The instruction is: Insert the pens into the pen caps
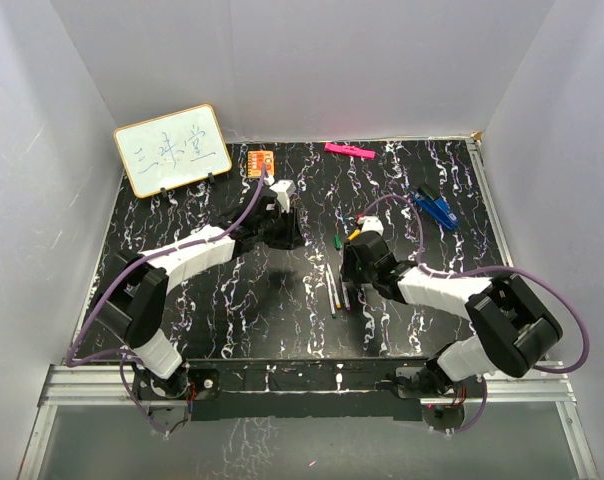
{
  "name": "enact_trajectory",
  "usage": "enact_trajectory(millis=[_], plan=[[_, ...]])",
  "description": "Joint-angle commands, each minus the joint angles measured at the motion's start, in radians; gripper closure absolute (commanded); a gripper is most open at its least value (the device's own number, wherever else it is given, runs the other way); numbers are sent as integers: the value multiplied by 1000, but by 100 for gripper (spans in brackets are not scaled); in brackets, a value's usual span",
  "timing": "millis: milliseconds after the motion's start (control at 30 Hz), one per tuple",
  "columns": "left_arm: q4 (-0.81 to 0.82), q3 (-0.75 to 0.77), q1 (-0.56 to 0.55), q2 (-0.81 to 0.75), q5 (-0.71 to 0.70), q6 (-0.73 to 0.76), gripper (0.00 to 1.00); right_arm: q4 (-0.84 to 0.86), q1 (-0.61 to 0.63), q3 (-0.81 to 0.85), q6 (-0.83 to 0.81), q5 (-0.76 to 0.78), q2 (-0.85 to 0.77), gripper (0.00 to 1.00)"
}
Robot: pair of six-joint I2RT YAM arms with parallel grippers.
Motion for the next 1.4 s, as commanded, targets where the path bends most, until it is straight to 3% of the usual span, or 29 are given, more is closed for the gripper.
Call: enact_trajectory(millis=[0,700,833,1067,1367], plan=[[21,-16,2,-34,27,-21,74,21,17,66,-15,-5,17,65],[34,-10,2,-19,30,-29,74,-174,80,157,-26,88,113,69],[34,-8,2,-17,28,-27,74,-203,88,168,-19,97,147,73],[25,-6,2,-22,18,-21,74,-252,88,184,7,82,206,100],[26,8,2,-16,18,2,75,-269,87,247,-7,162,170,100]])
